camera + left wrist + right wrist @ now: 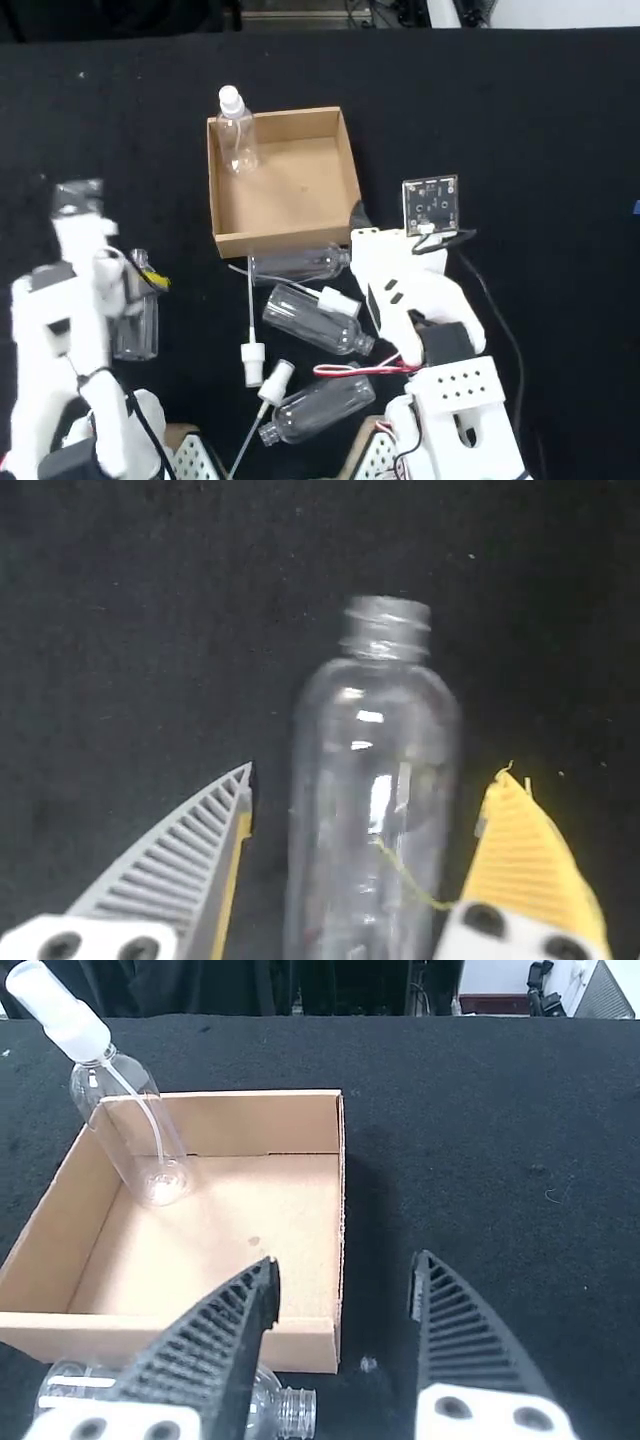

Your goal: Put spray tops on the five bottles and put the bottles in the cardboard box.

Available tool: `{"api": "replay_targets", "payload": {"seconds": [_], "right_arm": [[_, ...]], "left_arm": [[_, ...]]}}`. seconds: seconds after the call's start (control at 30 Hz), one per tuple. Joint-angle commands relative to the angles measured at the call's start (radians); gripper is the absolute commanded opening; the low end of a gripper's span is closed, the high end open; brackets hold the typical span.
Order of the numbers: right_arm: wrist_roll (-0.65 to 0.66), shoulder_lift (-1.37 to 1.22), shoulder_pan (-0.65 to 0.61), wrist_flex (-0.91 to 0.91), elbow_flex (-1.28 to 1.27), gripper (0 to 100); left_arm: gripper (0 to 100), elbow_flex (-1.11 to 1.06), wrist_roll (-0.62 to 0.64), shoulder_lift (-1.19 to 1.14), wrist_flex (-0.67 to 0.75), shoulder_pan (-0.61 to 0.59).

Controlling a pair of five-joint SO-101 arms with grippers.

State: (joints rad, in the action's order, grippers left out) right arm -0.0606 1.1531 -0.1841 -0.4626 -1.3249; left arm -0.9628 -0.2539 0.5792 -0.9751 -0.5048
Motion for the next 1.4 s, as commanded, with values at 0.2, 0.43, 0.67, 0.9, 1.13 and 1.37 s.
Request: {"api": "replay_targets", "payload": {"seconds": [0.2,0.43,0.67,0.9,1.13,1.37], "right_arm": [[0.002,0.025,-0.020,0.028,0.013,19.8],[0.002,0.025,-0.020,0.028,0.015,19.8],[0.002,0.025,-0.020,0.028,0.015,19.8],[0.002,0.025,-0.020,0.026,0.013,19.8],[0.002,0.025,-0.020,0.028,0.013,19.8],[0.002,0.025,-0.020,0.026,0.013,19.8]], "left_arm": [[33,0.717,-0.008,-0.396,-0.252,-0.392],[33,1.056,-0.006,-0.753,-0.262,-0.515],[33,1.379,0.072,-1.042,-0.227,-0.529],[21,1.659,0.086,-1.221,-0.245,-0.527],[18,1.822,0.084,-1.367,-0.258,-0.524],[18,1.922,0.094,-1.471,-0.259,-0.535]]}}
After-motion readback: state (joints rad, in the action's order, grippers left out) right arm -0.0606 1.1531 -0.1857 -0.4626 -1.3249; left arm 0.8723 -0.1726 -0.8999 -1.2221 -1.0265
